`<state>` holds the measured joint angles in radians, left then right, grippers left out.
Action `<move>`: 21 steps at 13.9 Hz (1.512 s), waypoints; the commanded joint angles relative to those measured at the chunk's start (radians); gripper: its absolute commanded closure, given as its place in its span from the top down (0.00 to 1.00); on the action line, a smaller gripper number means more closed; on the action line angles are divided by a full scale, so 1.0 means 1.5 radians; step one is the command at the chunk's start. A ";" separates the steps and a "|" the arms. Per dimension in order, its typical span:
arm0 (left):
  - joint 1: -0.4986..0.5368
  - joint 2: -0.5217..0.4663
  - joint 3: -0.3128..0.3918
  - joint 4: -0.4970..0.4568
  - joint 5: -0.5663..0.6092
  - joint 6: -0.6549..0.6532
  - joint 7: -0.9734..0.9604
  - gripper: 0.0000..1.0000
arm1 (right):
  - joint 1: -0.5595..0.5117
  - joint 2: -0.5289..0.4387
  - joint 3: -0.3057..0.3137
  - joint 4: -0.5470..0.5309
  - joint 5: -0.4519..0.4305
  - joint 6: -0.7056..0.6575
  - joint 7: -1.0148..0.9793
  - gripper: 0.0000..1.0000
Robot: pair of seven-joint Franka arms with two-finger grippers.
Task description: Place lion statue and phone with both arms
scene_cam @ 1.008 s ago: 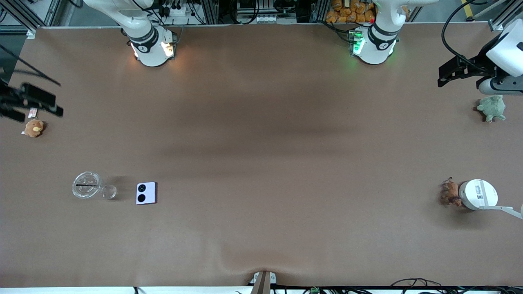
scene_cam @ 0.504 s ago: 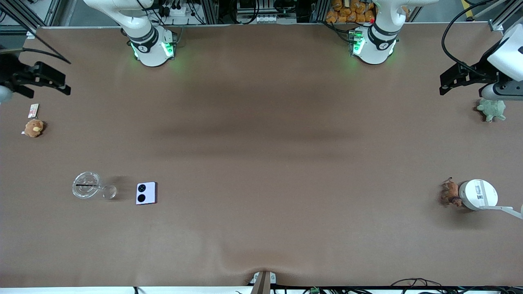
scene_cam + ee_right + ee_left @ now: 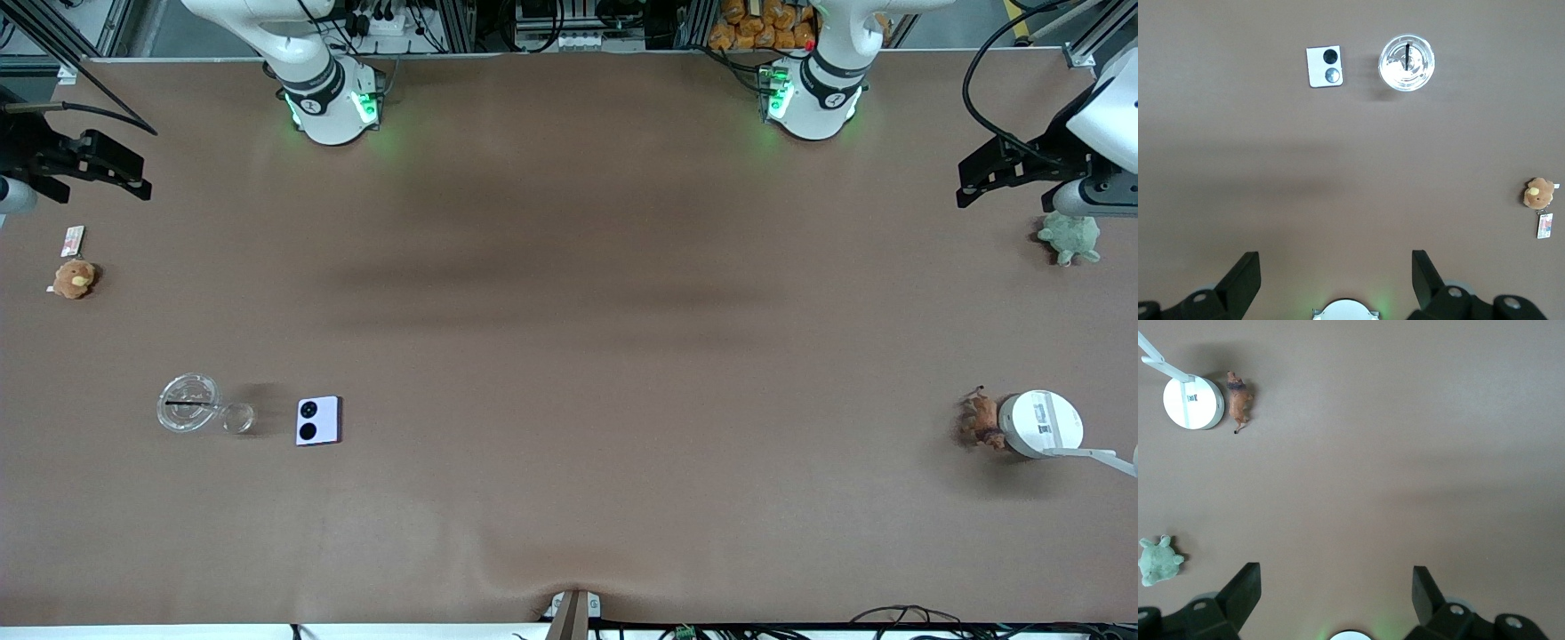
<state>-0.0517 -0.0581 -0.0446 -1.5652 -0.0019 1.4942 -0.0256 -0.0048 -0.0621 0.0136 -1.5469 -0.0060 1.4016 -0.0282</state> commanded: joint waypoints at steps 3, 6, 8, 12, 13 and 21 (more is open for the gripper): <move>0.003 -0.004 0.000 0.006 -0.012 -0.002 -0.006 1.00 | -0.011 -0.014 0.008 -0.007 0.000 0.005 0.009 1.00; 0.003 -0.004 0.001 0.004 -0.011 -0.001 -0.006 1.00 | -0.010 -0.014 0.008 -0.007 0.011 0.009 0.009 1.00; 0.003 -0.004 0.001 0.003 -0.011 -0.001 -0.006 1.00 | -0.011 -0.014 0.008 -0.007 0.018 0.009 0.009 1.00; 0.003 -0.003 0.002 0.003 -0.011 -0.001 -0.006 1.00 | -0.011 -0.014 0.008 -0.007 0.018 0.009 0.009 1.00; 0.003 -0.003 0.002 0.003 -0.011 -0.001 -0.006 1.00 | -0.011 -0.014 0.008 -0.008 0.018 0.009 0.009 1.00; 0.003 -0.003 0.003 0.002 -0.010 -0.001 -0.006 1.00 | -0.012 -0.013 0.008 -0.008 0.018 0.007 0.009 1.00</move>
